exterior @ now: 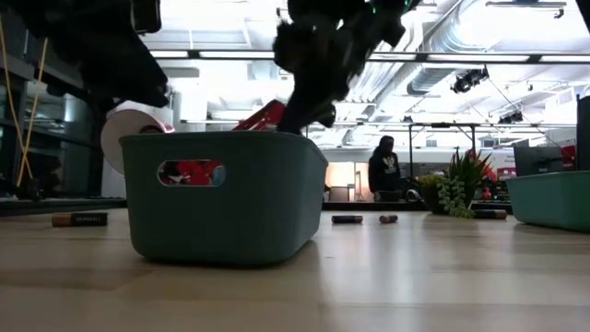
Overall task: Sort batteries
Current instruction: Put the silver battery into the blue bin, then put the black battery into the light blue bin
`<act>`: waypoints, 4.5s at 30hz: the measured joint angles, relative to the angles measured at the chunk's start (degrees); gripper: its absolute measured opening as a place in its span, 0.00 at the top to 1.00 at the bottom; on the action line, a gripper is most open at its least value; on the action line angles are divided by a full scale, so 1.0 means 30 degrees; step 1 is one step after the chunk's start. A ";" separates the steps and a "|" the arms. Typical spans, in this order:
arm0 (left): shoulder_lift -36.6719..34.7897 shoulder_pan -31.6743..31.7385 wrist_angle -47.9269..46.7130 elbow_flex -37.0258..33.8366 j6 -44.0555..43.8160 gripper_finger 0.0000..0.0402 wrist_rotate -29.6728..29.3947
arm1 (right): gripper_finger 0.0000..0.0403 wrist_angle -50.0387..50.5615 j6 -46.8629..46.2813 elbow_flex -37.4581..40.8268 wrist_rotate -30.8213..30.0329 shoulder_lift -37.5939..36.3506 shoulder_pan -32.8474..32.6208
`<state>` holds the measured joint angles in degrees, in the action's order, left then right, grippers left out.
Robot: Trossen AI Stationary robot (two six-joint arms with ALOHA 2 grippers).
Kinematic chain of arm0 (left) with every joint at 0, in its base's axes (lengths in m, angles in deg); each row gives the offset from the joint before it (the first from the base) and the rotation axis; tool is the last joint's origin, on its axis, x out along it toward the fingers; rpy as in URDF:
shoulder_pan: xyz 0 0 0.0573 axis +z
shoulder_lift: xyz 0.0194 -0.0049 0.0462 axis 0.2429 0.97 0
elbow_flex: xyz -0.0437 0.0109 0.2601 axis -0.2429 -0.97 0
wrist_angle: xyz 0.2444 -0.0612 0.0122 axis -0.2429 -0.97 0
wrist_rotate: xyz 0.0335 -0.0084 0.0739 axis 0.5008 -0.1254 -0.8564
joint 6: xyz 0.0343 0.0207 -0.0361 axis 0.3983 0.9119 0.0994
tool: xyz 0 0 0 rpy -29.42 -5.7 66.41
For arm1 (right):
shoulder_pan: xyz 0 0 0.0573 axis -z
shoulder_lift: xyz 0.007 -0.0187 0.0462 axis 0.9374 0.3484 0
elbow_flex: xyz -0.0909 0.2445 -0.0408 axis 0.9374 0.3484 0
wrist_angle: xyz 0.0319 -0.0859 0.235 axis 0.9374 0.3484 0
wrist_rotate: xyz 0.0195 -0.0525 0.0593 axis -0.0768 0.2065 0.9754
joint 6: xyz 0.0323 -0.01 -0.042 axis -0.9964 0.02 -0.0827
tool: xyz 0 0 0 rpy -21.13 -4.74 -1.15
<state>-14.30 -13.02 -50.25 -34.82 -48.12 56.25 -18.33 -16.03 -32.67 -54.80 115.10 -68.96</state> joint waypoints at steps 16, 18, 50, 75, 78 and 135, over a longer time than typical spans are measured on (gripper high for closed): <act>-0.0422 -0.0170 -0.0527 -0.0002 0.0810 0.68 0.1882 | 0.75 -0.3172 -0.4199 -0.0265 -0.1726 0.1392 -0.5020; -0.0424 -0.0232 -0.0511 0.0024 0.0857 0.68 0.1917 | 0.68 -0.3334 -0.4752 -0.0399 -0.2293 0.1368 -0.4994; 0.5529 -0.7943 -1.2984 0.2862 -2.8177 0.68 0.6885 | 0.50 0.3561 -0.1640 -0.5067 -0.3345 0.1326 -0.2832; 0.8031 -0.5884 -1.3056 0.2913 -2.6630 0.84 0.7190 | 0.50 0.3728 -0.2098 -0.5067 -0.3180 0.1326 -0.2582; 0.7491 -0.6018 -1.2829 0.2998 -2.6027 0.92 0.5496 | 0.50 0.3921 -0.1957 -0.5067 -0.2726 0.1080 -0.2582; -0.1325 0.5363 -0.4752 0.8537 0.8038 0.92 -0.0130 | 1.00 0.8001 -2.1655 1.3924 -0.6159 -0.9901 -0.1699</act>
<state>-18.27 3.07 -64.51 -9.21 -24.00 55.86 5.67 -80.99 9.10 -73.27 85.39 -74.05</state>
